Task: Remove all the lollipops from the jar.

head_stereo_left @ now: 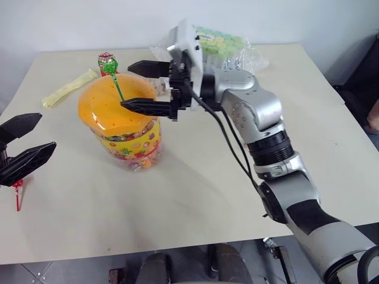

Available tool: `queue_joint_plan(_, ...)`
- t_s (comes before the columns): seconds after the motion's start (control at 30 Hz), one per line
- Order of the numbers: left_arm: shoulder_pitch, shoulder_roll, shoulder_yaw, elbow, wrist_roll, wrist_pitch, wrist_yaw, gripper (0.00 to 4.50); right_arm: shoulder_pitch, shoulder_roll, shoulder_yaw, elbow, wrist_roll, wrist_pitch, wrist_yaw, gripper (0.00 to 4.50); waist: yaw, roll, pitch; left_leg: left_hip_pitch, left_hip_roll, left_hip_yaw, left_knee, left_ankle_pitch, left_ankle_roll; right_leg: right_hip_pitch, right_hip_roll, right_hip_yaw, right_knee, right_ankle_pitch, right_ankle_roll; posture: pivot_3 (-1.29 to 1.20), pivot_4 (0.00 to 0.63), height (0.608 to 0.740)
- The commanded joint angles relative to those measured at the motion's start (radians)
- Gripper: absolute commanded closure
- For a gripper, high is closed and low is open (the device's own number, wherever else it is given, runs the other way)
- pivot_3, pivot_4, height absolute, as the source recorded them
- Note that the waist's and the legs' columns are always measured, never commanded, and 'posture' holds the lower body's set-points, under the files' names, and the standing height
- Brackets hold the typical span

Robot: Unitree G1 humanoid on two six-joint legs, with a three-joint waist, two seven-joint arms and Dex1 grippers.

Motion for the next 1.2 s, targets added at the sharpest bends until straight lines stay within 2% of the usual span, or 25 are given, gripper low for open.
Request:
queue_joint_plan(0.03, 0.000, 0.000, 0.030, -0.025, -0.026, -0.015, 0.013, 0.00, -0.079, 0.051, -0.007, 0.049, -0.027, -0.010, -0.035, 0.19, -0.002, 0.000, 0.000, 0.000, 0.000, 0.000, 0.000, 0.000, 0.000, 0.000, 0.000, 0.000, 0.000, 0.000, 0.000, 0.00, 0.150, 0.740)
queue_joint_plan(0.13, 0.000, -0.002, 0.026, -0.029, -0.027, -0.017, 0.020, 0.00, -0.094, 0.075, -0.026, 0.052, -0.019, -0.007, -0.032, 0.97, -0.002, 0.000, 0.000, 0.000, 0.000, 0.001, 0.000, 0.000, 0.000, -0.002, 0.000, 0.000, 0.002, 0.000, 0.000, 0.00, 0.150, 0.740)
queue_joint_plan(0.47, -0.014, -0.009, 0.000, -0.029, -0.033, -0.023, 0.037, 0.00, -0.169, 0.080, -0.128, 0.038, 0.024, -0.002, -0.056, 4.46, -0.002, -0.001, 0.000, -0.001, 0.001, 0.004, 0.000, 0.000, -0.001, -0.006, 0.000, 0.002, 0.004, 0.000, 0.000, 0.00, 0.150, 0.740)
queue_joint_plan(0.67, -0.034, -0.011, -0.024, -0.018, -0.029, -0.029, 0.037, 0.00, -0.234, 0.051, -0.217, 0.070, 0.039, -0.011, -0.119, 4.46, -0.002, -0.001, 0.000, -0.001, 0.001, 0.006, 0.000, 0.000, -0.001, -0.007, 0.000, 0.004, 0.004, 0.000, 0.000, 0.00, 0.150, 0.740)
queue_joint_plan(0.83, -0.034, -0.013, -0.033, -0.022, -0.037, -0.026, 0.035, 0.00, -0.215, -0.086, -0.281, 0.143, -0.015, -0.035, -0.216, 4.46, 0.004, -0.004, -0.002, -0.001, 0.001, 0.007, 0.000, 0.000, -0.001, -0.007, 0.000, 0.005, 0.004, 0.000, 0.000, 0.00, 0.150, 0.740)
queue_joint_plan(0.93, -0.025, -0.009, -0.028, -0.024, -0.040, -0.020, 0.030, 0.00, -0.149, -0.205, -0.275, 0.109, -0.054, 0.040, -0.239, 4.46, 0.001, -0.004, -0.002, -0.002, 0.001, 0.008, 0.000, 0.000, 0.000, -0.008, -0.001, 0.006, 0.004, 0.000, 0.000, 0.00, 0.150, 0.740)
queue_joint_plan(1.07, 0.001, 0.005, -0.011, -0.022, -0.042, -0.008, 0.013, 0.00, 0.009, -0.438, -0.197, 0.049, -0.162, 0.247, -0.243, 4.46, 0.005, -0.004, -0.002, -0.002, 0.001, 0.010, -0.001, -0.001, 0.000, -0.008, -0.001, 0.006, 0.003, 0.000, 0.000, 0.00, 0.150, 0.740)
queue_joint_plan(1.2, 0.027, 0.020, 0.007, -0.018, -0.046, 0.012, 0.001, 0.00, 0.186, -0.623, -0.162, 0.032, -0.256, 0.341, -0.266, 4.46, 0.005, -0.003, -0.002, -0.002, 0.001, 0.011, -0.001, -0.001, 0.000, -0.009, -0.001, 0.007, 0.003, 0.000, 0.000, 0.00, 0.150, 0.740)
